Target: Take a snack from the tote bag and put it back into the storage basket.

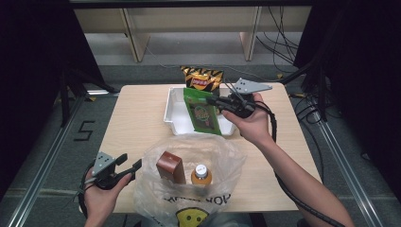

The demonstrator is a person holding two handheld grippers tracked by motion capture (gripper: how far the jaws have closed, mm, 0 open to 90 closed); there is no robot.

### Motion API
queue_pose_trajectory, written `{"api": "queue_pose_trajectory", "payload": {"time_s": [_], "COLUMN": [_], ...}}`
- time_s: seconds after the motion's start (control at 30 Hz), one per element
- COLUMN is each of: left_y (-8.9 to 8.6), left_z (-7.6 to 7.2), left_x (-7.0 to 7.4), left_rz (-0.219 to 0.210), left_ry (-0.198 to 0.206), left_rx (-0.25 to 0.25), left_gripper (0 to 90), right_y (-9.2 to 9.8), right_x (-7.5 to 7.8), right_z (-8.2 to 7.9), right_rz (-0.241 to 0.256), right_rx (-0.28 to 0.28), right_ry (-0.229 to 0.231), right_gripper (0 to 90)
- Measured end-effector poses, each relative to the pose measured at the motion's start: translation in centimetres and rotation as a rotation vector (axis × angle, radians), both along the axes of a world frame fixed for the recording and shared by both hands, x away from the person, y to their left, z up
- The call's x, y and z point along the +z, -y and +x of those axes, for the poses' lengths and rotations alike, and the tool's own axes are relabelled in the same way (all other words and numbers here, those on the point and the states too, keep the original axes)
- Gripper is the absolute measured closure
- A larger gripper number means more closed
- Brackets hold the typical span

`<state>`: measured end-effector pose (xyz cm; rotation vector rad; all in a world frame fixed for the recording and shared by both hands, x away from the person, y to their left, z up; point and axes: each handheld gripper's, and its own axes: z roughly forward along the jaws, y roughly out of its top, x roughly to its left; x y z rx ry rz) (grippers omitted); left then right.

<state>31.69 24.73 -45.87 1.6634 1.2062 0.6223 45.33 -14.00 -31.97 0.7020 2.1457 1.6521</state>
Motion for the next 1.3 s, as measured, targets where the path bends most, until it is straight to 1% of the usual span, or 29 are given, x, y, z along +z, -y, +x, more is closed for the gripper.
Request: {"api": "queue_pose_trajectory", "payload": {"time_s": [0.03, 0.07, 0.1, 0.13, 0.17, 0.2, 0.23, 0.27, 0.33, 0.37, 0.4, 0.43, 0.5, 0.53, 0.57, 0.6, 0.63, 0.7, 0.87, 0.9, 0.93, 1.0, 1.03, 1.1, 1.13, 1.17, 1.2, 1.27, 1.3], "left_y": [0.0, 0.0, 0.0, 0.0, 0.0, 0.0, 0.0, 0.0, 0.0, -0.1, -0.1, -0.1, -0.1, -0.1, -0.1, -0.1, -0.1, -0.1, -0.1, -0.2, -0.2, -0.2, -0.2, -0.2, -0.3, -0.3, -0.3, -0.3, -0.3], "left_z": [0.0, 0.0, 0.0, 0.0, 0.0, 0.0, 0.0, 0.0, 0.0, 0.0, 0.0, 0.0, 0.0, 0.0, 0.0, 0.0, 0.0, 0.0, 0.0, 0.0, 0.0, 0.0, 0.0, 0.0, 0.0, 0.0, 0.0, 0.0, 0.0], "left_x": [0.0, 0.0, 0.0, 0.0, 0.0, 0.0, 0.0, 0.0, 0.0, 0.0, 0.0, 0.0, 0.0, 0.0, 0.0, 0.0, 0.0, 0.0, 0.0, 0.0, 0.0, 0.0, 0.0, 0.0, 0.0, 0.0, 0.0, 0.0, 0.0], "left_rz": [0.000, -0.002, -0.002, -0.002, -0.002, -0.002, -0.002, -0.004, -0.005, -0.004, -0.004, -0.004, -0.007, -0.006, -0.006, -0.006, -0.006, -0.006, -0.002, -0.002, -0.002, -0.002, -0.002, -0.004, -0.006, -0.010, -0.006, -0.006, -0.004], "left_ry": [0.001, 0.002, 0.002, 0.003, 0.002, 0.002, 0.003, 0.004, 0.004, 0.004, 0.004, 0.005, 0.003, 0.002, 0.002, 0.003, 0.003, 0.003, 0.002, 0.002, 0.003, 0.003, 0.004, 0.003, 0.003, 0.003, 0.002, 0.003, 0.003], "left_rx": [0.000, 0.001, 0.001, 0.001, 0.001, 0.001, 0.001, 0.001, 0.002, -0.001, 0.000, 0.000, 0.005, 0.005, 0.005, 0.005, 0.005, 0.005, 0.003, 0.003, 0.003, 0.003, 0.002, 0.004, 0.003, 0.002, 0.008, 0.003, 0.004], "left_gripper": [36.8, 36.8, 36.7, 36.8, 36.8, 36.8, 36.8, 36.8, 36.8, 36.8, 36.8, 36.8, 36.8, 36.8, 36.8, 36.8, 36.8, 36.8, 36.8, 36.8, 36.8, 36.8, 36.8, 36.8, 36.8, 36.8, 36.8, 36.8, 36.8], "right_y": [-0.1, -0.1, -0.2, -0.2, -0.2, -0.3, -0.3, -0.4, -0.5, -0.5, -0.6, -0.6, -0.7, -0.8, -0.8, -0.9, -0.9, -1.0, -1.2, -1.2, -1.2, -1.3, -1.3, -1.5, -1.5, -1.5, -1.6, -1.7, -1.8], "right_x": [0.1, 0.2, 0.3, 0.5, 0.6, 0.6, 0.7, 0.7, 0.7, 0.7, 0.7, 0.6, 0.6, 0.5, 0.5, 0.4, 0.4, 0.3, -0.4, -0.5, -0.7, -0.9, -1.0, -1.2, -1.3, -1.3, -1.4, -1.5, -1.5], "right_z": [0.1, 0.2, 0.3, 0.3, 0.5, 0.5, 0.6, 0.6, 1.0, 1.0, 1.2, 1.3, 1.5, 1.6, 1.9, 2.0, 2.1, 2.5, 3.4, 3.6, 3.7, 4.2, 4.3, 4.6, 4.7, 4.9, 5.0, 5.2, 5.4], "right_rz": [0.008, 0.007, 0.014, 0.015, 0.012, 0.018, 0.014, 0.021, 0.017, 0.017, 0.015, 0.019, 0.016, 0.025, 0.020, 0.020, 0.016, 0.012, 0.017, 0.004, 0.010, 0.007, 0.007, 0.003, 0.003, 0.001, 0.002, 0.005, 0.003], "right_rx": [-0.001, 0.006, 0.008, -0.003, 0.003, -0.008, 0.003, -0.004, -0.007, -0.010, -0.008, -0.008, -0.013, -0.017, -0.019, -0.011, -0.026, -0.018, -0.032, -0.030, -0.041, -0.046, -0.053, -0.055, -0.054, -0.063, -0.056, -0.068, -0.068], "right_ry": [-0.002, 0.009, 0.009, -0.001, 0.020, 0.013, 0.017, 0.004, 0.020, 0.001, 0.012, 0.003, 0.004, -0.006, 0.007, 0.003, -0.007, 0.003, -0.022, -0.006, -0.028, -0.026, -0.036, -0.026, -0.036, -0.038, -0.033, -0.053, -0.046], "right_gripper": [90.0, 90.0, 90.0, 90.0, 90.0, 90.0, 90.0, 90.0, 90.0, 90.0, 90.0, 90.0, 90.0, 90.0, 90.0, 90.0, 90.0, 90.0, 90.0, 90.0, 90.0, 90.0, 90.0, 89.9, 90.0, 89.9, 89.9, 89.9, 89.9]}}
